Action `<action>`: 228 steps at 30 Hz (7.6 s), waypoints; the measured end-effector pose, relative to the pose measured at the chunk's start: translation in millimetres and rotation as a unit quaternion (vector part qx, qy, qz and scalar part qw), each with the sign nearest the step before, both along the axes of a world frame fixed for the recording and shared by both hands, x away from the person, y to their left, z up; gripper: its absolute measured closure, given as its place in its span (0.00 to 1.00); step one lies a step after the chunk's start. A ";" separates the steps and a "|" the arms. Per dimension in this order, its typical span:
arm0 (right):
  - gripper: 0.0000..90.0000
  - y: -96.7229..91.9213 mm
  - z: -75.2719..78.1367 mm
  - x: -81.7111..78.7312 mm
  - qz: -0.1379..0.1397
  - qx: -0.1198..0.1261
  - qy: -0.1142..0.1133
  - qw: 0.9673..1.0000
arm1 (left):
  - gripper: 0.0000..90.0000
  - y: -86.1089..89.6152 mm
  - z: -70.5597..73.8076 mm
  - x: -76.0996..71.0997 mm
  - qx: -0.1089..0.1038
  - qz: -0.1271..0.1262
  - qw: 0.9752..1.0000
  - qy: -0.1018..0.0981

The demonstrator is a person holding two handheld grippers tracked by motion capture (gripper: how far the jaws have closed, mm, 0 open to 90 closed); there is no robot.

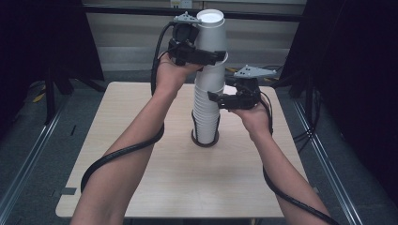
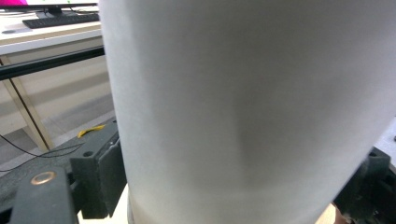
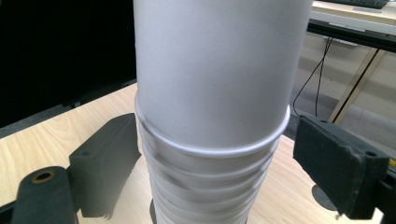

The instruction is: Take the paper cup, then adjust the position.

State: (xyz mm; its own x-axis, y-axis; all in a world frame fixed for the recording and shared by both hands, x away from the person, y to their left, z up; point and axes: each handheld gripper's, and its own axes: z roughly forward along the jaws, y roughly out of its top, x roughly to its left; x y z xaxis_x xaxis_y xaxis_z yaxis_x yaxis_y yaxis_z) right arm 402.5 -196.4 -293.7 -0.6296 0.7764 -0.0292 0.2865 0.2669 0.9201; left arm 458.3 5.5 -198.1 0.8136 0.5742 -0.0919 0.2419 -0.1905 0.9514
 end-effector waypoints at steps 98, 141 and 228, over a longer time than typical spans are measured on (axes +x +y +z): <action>0.17 -20.1 -38.6 -34.3 0.081 -0.025 0.056 0.995 | 0.16 106.6 -87.3 -47.0 0.056 -0.023 0.996 0.059; 0.17 -15.7 -55.5 -50.6 0.156 -0.055 0.075 0.983 | 0.16 86.5 -124.1 -66.8 0.203 -0.104 0.970 0.085; 0.20 27.4 -41.4 -52.7 0.306 -0.166 0.144 0.926 | 0.17 -2.5 -170.5 -101.0 0.364 -0.239 0.896 0.087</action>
